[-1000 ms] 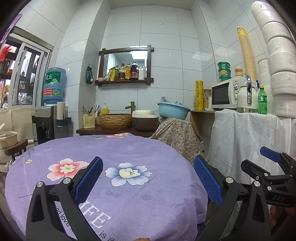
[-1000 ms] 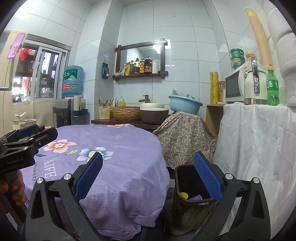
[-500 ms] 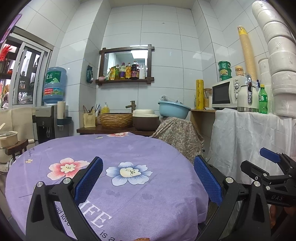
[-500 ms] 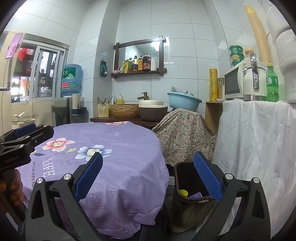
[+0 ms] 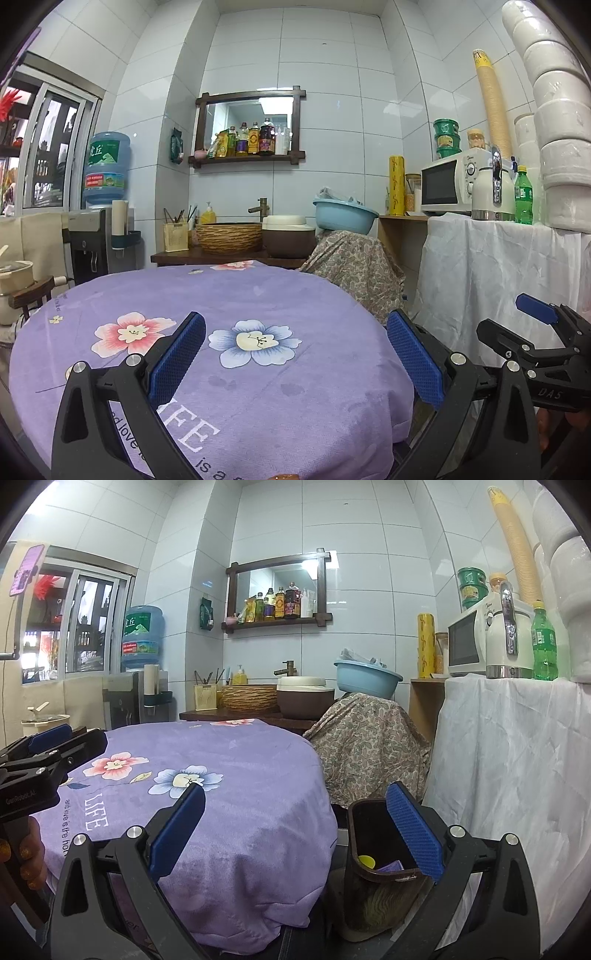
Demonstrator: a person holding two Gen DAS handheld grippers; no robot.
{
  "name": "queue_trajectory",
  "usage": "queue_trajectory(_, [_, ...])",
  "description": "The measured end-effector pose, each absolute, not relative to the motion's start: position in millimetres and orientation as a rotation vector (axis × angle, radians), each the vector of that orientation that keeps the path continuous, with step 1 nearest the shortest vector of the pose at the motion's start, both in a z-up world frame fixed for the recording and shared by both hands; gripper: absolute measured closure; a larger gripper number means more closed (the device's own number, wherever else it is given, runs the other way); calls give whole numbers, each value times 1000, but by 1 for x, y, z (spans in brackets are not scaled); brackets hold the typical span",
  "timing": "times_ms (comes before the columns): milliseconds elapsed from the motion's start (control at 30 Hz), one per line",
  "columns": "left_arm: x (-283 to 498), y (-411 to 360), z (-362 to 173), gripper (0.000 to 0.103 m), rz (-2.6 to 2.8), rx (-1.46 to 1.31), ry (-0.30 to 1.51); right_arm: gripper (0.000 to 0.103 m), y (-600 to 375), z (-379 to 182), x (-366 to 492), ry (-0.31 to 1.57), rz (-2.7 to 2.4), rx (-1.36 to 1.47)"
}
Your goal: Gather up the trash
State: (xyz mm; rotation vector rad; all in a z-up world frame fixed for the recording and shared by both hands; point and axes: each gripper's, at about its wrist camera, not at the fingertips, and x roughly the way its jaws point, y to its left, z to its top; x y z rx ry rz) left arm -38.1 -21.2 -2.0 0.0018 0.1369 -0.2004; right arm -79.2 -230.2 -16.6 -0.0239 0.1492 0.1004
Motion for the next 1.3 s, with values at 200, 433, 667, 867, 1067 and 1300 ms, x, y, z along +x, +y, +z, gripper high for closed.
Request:
queue_trajectory(200, [-41,-20,-4,6,-203,2,138,6,-230,-17,-80,149,96,-19])
queue_trajectory(433, [-40,-22,-3,6,-205,2,141,6,-231,-16,-80,149,95,-19])
queue_trajectory(667, [-41,-22,-2,6,-211,4,142,6,-232,-17,-79,154,96,-16])
queue_trajectory(867, [-41,-21,1,6,-207,10,137,6,-232,-18,-78,159,97,-16])
queue_trajectory(1067, [-39,-19,2,6,-216,2,143,6,-233,-19,-76,165,97,-9])
queue_trajectory(1300, [-37,-22,0,6,-225,-9,166,6,-235,-20,-76,168,97,-4])
